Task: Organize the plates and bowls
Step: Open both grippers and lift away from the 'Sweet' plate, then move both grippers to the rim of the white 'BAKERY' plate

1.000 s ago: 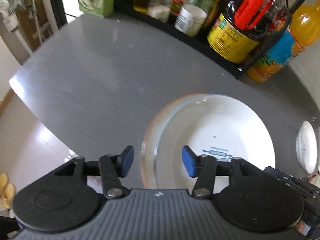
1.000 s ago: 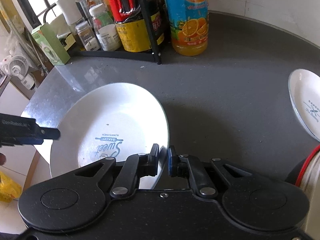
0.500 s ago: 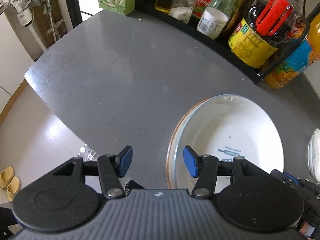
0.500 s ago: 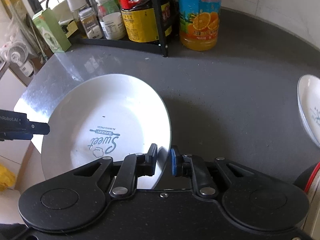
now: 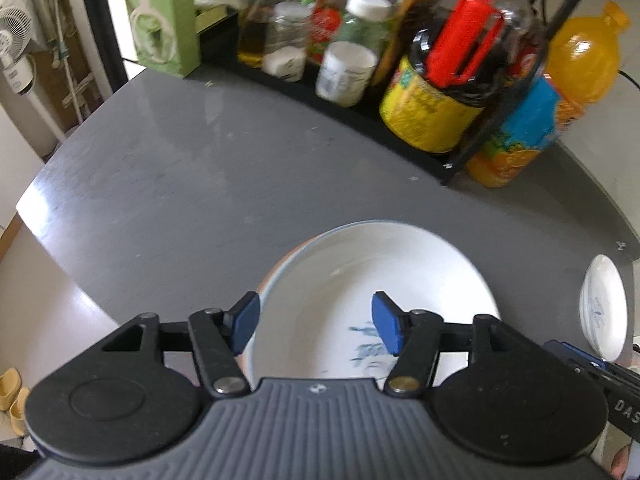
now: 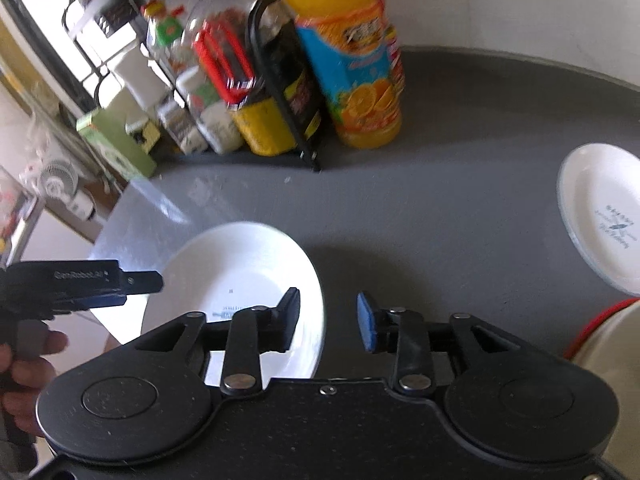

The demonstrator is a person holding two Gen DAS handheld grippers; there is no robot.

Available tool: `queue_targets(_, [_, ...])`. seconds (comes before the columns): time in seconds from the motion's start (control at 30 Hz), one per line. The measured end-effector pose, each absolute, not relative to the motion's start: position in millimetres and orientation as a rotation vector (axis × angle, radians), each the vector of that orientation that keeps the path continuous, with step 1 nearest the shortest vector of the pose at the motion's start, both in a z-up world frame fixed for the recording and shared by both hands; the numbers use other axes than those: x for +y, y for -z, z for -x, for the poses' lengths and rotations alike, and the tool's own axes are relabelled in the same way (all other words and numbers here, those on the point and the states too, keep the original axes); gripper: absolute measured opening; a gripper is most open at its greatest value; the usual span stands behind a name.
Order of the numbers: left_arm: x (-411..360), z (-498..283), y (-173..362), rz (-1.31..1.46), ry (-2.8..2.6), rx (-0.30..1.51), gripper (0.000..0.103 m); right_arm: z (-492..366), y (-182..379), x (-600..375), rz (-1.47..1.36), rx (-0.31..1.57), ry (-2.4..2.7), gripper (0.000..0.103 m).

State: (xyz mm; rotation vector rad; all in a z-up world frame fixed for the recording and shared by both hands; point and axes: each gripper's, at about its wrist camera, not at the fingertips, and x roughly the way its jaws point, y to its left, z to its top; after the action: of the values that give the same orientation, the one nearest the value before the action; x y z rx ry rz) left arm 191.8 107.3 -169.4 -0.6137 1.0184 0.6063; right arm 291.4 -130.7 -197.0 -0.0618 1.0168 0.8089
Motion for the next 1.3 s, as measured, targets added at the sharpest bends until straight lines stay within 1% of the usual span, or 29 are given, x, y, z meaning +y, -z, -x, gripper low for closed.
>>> queue_targets(0.03, [104.2,-195.9,166.4,0.609,-0.599,1.014,0.064,-292.7,193.5,-135.8,0.052,1.01,-0.804,0.04])
queue_targets(0.1, [97.6,-204.7,160.6,0.598,-0.582,1.004,0.066,-296.7,186.0,-146.0,0.034,0.995,-0.795,0.044])
queue_targets(0.17, [91.1,-213.3,155.8,0.588,-0.566,1.0,0.067,-302.1,178.0,-156.2,0.018,0.982,-0.786,0.045])
queue_targets(0.3, [74.6,-232.3,146.5,0.565,-0.527,0.991,0.068,-314.8,165.3,-178.5,-0.019,0.959,-0.75,0.05])
queue_targets(0.73, [-2.4,-304.7,134.8,0.493,-0.372,0.998,0.069,-348.1,150.5,-274.4,-0.145,0.912,-0.579,0.052])
queue_targets(1.1, [-63.4,-358.1,140.2,0.453,-0.286,1.013,0.069,-378.1,159.0,-339.1,-0.2,0.904,-0.478,0.052])
queue_targets(1.3, [-83.9,-387.5,149.0,0.449,-0.235,1.013,0.069,-400.1,175.1,-361.9,-0.198,0.923,-0.441,0.052])
